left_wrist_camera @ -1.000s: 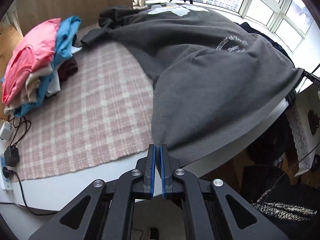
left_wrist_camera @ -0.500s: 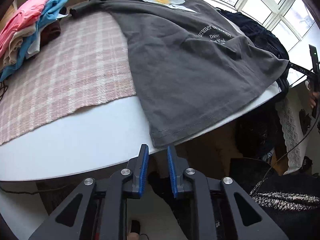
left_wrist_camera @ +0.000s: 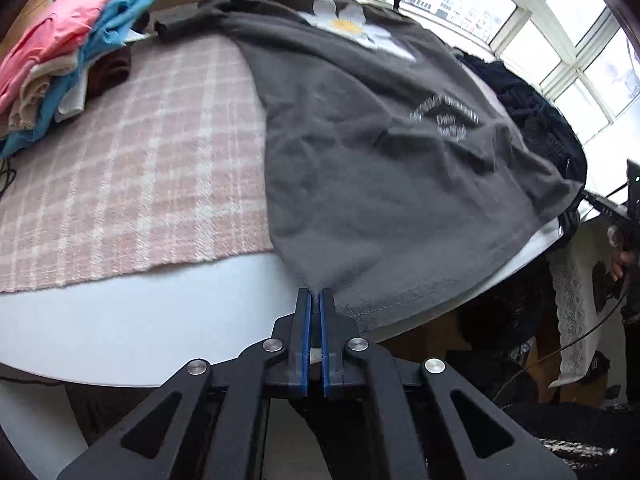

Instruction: Fold clothes

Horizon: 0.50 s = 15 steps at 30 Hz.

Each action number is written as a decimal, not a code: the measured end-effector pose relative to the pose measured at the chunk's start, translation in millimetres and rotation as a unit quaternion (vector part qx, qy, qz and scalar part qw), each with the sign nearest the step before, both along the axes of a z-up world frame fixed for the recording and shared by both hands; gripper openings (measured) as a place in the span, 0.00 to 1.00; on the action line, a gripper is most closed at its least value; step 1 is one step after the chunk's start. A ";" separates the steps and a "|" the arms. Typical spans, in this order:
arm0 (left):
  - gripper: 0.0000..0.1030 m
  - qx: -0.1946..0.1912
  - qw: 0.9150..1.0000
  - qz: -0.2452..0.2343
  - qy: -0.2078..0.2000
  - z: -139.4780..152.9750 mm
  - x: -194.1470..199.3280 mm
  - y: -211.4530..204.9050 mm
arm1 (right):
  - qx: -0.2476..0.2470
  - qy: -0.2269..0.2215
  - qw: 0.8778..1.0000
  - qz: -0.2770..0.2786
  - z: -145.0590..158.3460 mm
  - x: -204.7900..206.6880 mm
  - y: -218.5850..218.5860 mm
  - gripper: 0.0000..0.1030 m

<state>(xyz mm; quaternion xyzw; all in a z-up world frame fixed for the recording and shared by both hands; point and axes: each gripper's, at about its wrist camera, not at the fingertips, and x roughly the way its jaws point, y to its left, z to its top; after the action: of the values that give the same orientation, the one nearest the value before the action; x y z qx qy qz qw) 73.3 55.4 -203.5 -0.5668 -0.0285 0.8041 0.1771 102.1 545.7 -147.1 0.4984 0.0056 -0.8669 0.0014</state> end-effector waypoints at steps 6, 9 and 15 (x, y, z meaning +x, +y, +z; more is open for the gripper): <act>0.03 0.006 0.997 0.058 0.048 68.1 23.2 -56.4 | -0.040 0.034 0.998 0.023 28.0 23.6 -10.9 0.03; 0.03 0.001 0.998 0.069 0.010 41.9 17.0 -64.2 | -0.033 0.000 0.999 0.043 3.7 26.4 -30.8 0.03; 0.03 0.026 0.995 0.095 0.028 39.7 -92.5 -89.1 | -0.060 -0.009 0.998 0.020 -0.9 -40.0 -20.1 0.03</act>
<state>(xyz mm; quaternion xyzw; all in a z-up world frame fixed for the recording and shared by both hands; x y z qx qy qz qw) -19.2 -33.7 -163.8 -0.5338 -0.0985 0.8319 0.1152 62.1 525.6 -148.0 0.5052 -0.0366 -0.8608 0.0490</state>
